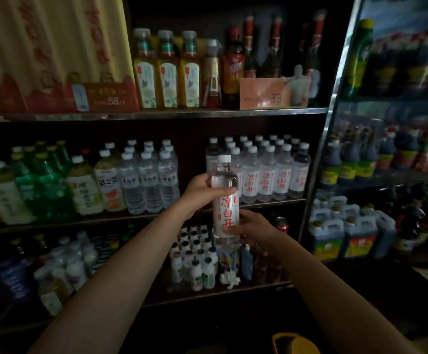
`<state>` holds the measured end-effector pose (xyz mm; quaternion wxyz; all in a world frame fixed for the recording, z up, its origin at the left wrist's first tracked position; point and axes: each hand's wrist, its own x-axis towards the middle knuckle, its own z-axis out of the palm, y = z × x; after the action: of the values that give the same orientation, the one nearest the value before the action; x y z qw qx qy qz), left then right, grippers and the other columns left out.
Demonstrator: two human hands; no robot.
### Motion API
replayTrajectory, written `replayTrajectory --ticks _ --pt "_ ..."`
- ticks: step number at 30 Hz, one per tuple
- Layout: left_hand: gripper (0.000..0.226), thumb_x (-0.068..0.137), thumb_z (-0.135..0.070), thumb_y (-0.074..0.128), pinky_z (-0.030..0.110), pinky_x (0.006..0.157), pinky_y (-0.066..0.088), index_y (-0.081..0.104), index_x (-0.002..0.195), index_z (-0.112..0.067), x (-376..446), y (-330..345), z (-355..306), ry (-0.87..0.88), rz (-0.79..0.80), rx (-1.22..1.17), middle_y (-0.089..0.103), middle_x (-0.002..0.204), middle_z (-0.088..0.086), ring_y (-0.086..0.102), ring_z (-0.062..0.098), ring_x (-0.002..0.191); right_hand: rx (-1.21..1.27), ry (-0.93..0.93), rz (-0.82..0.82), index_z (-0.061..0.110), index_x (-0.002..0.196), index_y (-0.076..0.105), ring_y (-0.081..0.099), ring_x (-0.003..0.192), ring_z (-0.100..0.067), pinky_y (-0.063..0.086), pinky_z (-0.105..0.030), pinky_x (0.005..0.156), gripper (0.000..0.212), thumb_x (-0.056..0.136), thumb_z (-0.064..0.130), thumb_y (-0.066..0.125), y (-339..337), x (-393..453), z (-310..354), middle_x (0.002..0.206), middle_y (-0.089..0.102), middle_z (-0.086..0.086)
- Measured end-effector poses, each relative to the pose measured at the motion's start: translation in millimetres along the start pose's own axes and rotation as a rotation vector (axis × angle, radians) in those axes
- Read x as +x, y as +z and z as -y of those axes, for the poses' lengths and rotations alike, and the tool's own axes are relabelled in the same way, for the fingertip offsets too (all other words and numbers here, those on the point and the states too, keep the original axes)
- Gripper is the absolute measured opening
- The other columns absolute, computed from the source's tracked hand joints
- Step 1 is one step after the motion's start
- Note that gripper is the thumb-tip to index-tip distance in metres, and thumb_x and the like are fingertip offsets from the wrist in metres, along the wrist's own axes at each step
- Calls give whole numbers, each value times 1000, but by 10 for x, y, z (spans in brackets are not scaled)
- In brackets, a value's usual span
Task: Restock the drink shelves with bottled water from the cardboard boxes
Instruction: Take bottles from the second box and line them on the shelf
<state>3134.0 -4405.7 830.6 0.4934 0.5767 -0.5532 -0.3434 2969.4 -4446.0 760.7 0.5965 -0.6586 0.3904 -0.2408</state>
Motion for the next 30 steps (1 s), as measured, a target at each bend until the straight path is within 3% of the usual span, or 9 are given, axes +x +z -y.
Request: replayTrajectory --ticks 3,8,15,19,22,26,30 --pt "27 72 -26 82 15 68 48 62 89 -34 284 -102 96 -2 -35 20 66 93 -18 62 -5 85 -50 15 -19 19 108 66 68 96 -21 57 -40 84 43 69 23 85 -10 372 32 102 72 -3" --pt "44 65 -30 85 26 84 52 66 105 -29 765 -222 347 -32 -39 27 70 107 -9 65 6 98 -162 -17 -136 16 109 66 68 97 -18 59 -36 80 54 62 28 88 10 880 20 103 72 0" --pt "48 71 -15 82 21 72 48 61 114 -21 1411 -339 536 -116 29 -15 67 108 -5 63 11 99 -278 21 -303 28 88 50 64 96 -20 55 -44 87 47 61 28 89 53 1552 58 100 66 -1" --pt "62 69 -15 82 29 85 49 54 124 -18 1677 -402 704 -134 33 -20 61 117 -4 59 13 105 -363 7 -365 22 103 53 64 100 -21 54 -43 88 53 64 29 87 55 1821 18 105 67 -2" --pt "61 71 -16 82 25 81 46 52 123 -22 1810 -412 820 -118 45 25 58 109 -10 57 7 98 -449 9 -390 11 113 54 63 102 -22 54 -38 86 51 73 24 82 66 1952 -7 109 65 -5" --pt "55 71 -16 82 18 76 45 56 119 -23 1958 -393 851 -10 25 165 61 103 -11 57 6 97 -531 -14 -424 5 111 53 64 97 -26 56 -42 81 44 79 25 76 70 2087 -26 105 66 -11" --pt "61 67 -21 84 28 90 49 57 122 -23 2091 -368 874 66 31 296 65 113 -5 61 11 104 -631 -29 -529 5 116 50 66 94 -27 53 -35 75 40 85 24 68 103 2180 -32 103 68 -14"
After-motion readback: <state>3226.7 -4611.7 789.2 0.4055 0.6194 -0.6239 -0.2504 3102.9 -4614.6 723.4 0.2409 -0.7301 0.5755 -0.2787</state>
